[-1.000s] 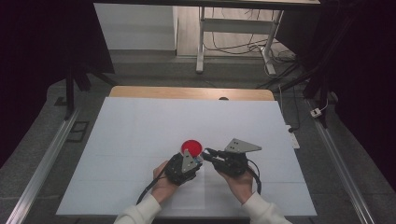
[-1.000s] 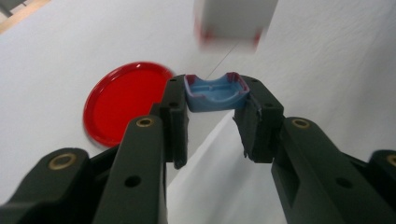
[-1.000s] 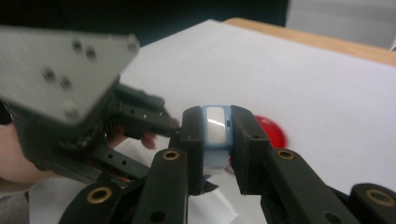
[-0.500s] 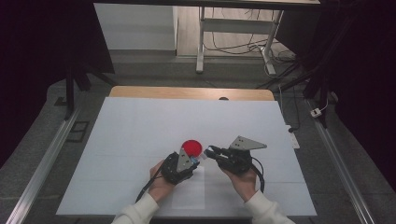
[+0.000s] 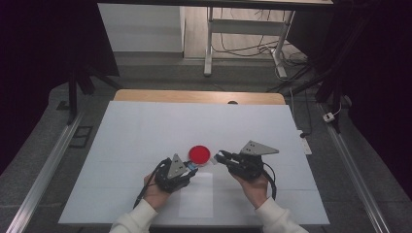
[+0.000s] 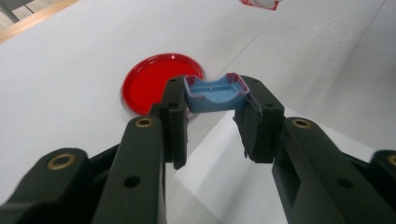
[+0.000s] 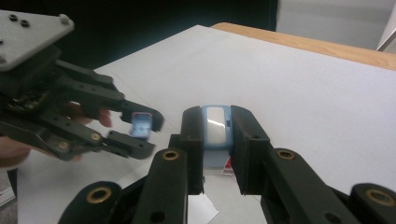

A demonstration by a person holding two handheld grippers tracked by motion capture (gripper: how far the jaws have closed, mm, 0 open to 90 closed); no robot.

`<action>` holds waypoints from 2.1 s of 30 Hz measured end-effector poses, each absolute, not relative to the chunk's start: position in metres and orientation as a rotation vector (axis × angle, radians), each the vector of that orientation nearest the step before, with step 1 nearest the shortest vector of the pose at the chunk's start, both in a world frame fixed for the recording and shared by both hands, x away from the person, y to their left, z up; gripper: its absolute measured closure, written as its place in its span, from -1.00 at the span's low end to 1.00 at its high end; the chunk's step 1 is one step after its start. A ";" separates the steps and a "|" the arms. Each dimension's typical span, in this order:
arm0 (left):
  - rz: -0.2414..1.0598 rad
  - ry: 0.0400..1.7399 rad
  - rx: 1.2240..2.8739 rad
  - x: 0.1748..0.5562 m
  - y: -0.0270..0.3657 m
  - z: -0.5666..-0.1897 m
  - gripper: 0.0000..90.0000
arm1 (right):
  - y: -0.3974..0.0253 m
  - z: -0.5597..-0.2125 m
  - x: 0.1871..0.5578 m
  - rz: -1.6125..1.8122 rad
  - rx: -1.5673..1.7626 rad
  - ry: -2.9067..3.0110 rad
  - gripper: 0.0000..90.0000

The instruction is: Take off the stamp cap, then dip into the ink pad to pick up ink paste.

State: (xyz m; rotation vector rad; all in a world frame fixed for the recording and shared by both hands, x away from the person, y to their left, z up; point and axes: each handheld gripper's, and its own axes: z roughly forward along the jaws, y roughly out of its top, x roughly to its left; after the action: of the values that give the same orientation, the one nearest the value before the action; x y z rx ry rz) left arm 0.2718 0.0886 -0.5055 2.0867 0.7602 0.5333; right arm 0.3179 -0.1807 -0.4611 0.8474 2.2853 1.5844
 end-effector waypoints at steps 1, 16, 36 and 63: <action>0.530 0.762 2.086 0.271 0.091 -0.505 0.43 | -0.181 -0.461 0.318 1.583 0.848 2.284 0.67; 0.496 0.886 2.022 0.255 0.150 -0.503 0.43 | -0.184 -0.458 0.320 1.556 0.828 2.268 0.67; 0.480 1.033 1.955 0.231 0.212 -0.514 0.43 | -0.186 -0.456 0.326 1.514 0.775 2.298 0.67; 0.475 1.038 1.948 0.230 0.214 -0.514 0.43 | -0.166 -0.449 0.343 1.506 0.770 2.337 0.67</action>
State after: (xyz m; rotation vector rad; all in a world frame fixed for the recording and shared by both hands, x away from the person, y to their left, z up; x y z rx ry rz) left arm 0.2298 0.2141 -0.5140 1.9476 1.0378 0.4748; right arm 0.3428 -0.1662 -0.4491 0.7699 2.3372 1.5058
